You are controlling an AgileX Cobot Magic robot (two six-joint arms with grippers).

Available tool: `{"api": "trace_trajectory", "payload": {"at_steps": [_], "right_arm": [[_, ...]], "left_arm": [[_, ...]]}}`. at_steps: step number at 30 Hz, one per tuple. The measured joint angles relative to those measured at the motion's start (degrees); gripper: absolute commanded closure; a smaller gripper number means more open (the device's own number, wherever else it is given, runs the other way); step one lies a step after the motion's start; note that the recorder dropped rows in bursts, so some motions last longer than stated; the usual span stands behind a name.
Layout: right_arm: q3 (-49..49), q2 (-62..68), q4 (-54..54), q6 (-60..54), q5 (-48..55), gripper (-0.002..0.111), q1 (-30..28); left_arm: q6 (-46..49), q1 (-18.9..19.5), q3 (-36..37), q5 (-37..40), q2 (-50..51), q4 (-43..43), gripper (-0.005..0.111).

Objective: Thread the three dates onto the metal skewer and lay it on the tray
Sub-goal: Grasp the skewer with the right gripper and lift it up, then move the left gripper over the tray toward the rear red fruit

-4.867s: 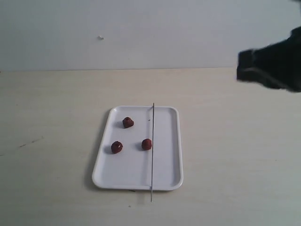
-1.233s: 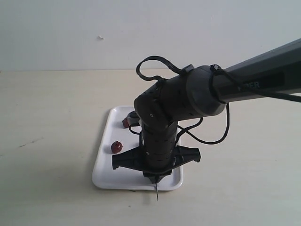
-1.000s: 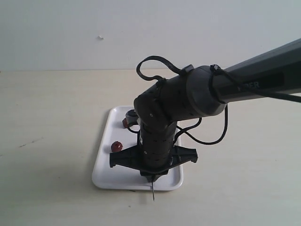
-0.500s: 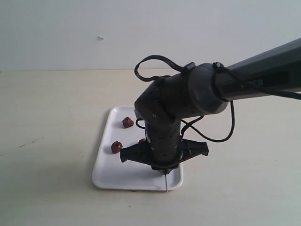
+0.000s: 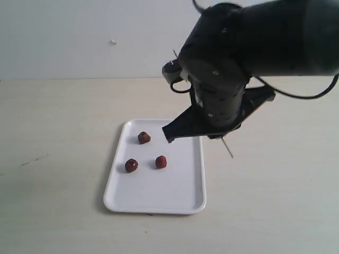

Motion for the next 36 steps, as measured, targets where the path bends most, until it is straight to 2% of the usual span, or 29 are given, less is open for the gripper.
{"api": "trace_trajectory", "payload": {"at_steps": [5, 9, 13, 25, 28, 31, 34, 36], "right_arm": [[0.0, -5.7, -5.0, -18.9, 4.5, 0.108, 0.0], [0.0, -9.1, -12.0, -23.6, 6.1, 0.108, 0.0], [0.0, -11.9, -14.4, -24.8, 1.0, 0.108, -1.5], [0.0, -9.7, -5.7, -35.3, -16.3, 0.108, -19.0], [0.0, -8.1, -4.8, -37.6, -20.6, 0.108, -21.0], [0.0, -7.0, -4.7, -38.6, -23.3, 0.108, -21.3], [0.2, -6.8, -4.3, -38.9, -25.5, 0.108, -21.3], [0.2, -6.8, -4.3, -38.9, -26.3, 0.108, -21.3]], "left_arm": [[0.0, 0.0, 0.0, 0.0, 0.0, 0.0, 0.107], [0.0, 0.0, 0.0, 0.0, 0.0, 0.0, 0.107], [0.0, 0.0, 0.0, 0.0, 0.0, 0.0, 0.107], [0.8, 0.0, 0.0, -0.6, 0.0, 1.5, 0.107], [1.2, 0.0, 0.0, -4.9, 0.0, 2.1, 0.107], [0.5, 0.0, 0.0, -12.5, 0.0, 2.2, 0.107], [-3.9, 0.0, 0.0, -20.3, 0.0, 2.3, 0.107], [-10.3, 0.0, 0.0, -24.8, 0.0, 2.3, 0.107]]}}
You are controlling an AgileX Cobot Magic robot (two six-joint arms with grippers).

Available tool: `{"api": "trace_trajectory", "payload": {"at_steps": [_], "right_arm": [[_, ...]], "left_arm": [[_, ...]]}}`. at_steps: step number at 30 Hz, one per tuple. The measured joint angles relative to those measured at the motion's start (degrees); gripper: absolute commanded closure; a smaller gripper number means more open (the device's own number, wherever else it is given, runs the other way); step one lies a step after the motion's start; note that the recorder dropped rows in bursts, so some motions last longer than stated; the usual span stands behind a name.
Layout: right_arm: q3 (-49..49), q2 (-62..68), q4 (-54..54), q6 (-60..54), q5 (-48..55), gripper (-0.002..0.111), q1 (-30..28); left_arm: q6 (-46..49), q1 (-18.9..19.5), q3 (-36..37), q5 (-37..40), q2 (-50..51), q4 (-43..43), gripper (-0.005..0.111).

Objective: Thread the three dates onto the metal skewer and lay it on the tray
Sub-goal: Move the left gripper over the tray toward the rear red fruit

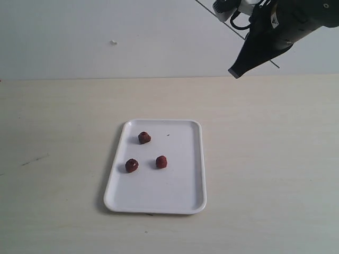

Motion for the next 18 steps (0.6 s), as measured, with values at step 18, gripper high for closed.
{"api": "trace_trajectory", "payload": {"at_steps": [18], "right_arm": [[0.0, 0.0, 0.0, -0.2, -0.5, 0.108, 0.0]], "left_arm": [[-9.5, 0.0, -17.3, -27.8, 11.5, -2.3, 0.107]]}}
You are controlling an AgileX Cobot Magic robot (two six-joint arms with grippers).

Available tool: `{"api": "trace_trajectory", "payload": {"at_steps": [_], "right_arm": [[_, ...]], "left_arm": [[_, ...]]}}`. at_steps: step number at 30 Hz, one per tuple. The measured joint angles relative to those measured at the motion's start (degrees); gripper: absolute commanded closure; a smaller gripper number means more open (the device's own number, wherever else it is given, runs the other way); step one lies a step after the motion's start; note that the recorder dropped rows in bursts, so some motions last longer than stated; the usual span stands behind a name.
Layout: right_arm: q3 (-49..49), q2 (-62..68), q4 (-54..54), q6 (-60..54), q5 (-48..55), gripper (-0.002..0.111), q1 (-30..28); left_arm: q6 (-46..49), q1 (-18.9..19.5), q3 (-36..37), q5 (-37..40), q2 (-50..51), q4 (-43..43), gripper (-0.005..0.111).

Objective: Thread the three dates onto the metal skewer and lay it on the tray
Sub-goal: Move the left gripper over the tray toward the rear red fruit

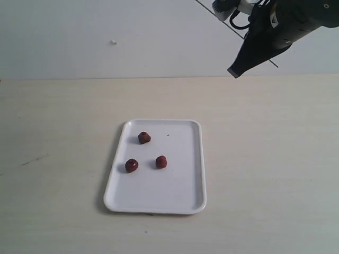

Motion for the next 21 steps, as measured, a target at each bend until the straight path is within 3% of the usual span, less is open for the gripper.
{"api": "trace_trajectory", "payload": {"at_steps": [5, 9, 11, 12, 14, 16, 17, 21], "right_arm": [[0.0, 0.0, 0.1, 0.0, 0.0, 0.108, 0.0], [0.0, 0.0, 0.1, 0.0, 0.0, 0.108, -2.0], [0.0, 0.0, 0.1, 0.8, 0.0, 0.108, -4.9], [0.0, 0.0, 0.7, 1.0, 0.0, 0.108, -6.7], [0.0, 0.0, 2.1, 1.0, 0.1, 0.108, -8.6], [0.0, 0.0, 2.7, 1.0, 0.1, 0.108, -9.0], [0.0, 0.0, 3.4, 1.0, 0.0, 0.108, -9.0], [0.0, 0.0, 4.0, 1.0, -0.2, 0.108, -9.0]], "left_arm": [[4.4, 0.0, -16.1, 21.8, 32.0, 0.1, 0.107], [6.4, -1.4, -23.5, 39.5, 52.0, 4.3, 0.107], [13.2, -5.2, -26.9, 46.4, 62.0, 5.4, 0.107], [19.8, -9.3, -29.1, 48.5, 67.9, 5.8, 0.107], [30.9, -15.3, -32.9, 50.3, 75.0, 5.8, 0.107], [37.0, -19.0, -36.6, 52.9, 78.8, 5.8, 0.107], [42.2, -22.2, -40.9, 58.2, 82.2, 5.8, 0.107], [46.7, -26.4, -53.8, 75.7, 90.3, 5.6, 0.107]]}}
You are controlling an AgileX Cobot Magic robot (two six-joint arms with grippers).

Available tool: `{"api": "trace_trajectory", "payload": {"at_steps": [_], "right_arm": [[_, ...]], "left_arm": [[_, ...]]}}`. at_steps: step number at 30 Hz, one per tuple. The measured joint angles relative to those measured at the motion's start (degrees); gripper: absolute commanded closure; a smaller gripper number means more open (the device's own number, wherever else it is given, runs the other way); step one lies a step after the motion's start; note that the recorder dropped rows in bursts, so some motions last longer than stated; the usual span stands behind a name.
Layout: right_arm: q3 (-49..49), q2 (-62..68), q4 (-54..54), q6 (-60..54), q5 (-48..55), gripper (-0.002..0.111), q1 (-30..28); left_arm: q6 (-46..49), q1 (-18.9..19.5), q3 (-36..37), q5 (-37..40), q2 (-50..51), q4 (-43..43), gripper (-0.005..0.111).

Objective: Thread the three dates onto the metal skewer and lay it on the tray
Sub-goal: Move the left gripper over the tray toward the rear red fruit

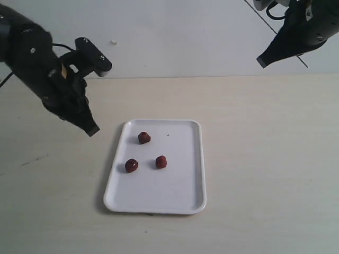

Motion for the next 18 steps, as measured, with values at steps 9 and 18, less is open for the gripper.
{"api": "trace_trajectory", "payload": {"at_steps": [9, 18], "right_arm": [[0.0, 0.0, 1.0, 0.0, -0.1, 0.108, 0.0], [0.0, 0.0, 1.7, 0.0, -0.3, 0.108, 0.0]], "left_arm": [[-1.4, -0.5, -17.7, 9.5, 10.6, -11.4, 0.107], [-3.6, -0.5, -24.9, 9.7, 17.1, -30.4, 0.102]]}}
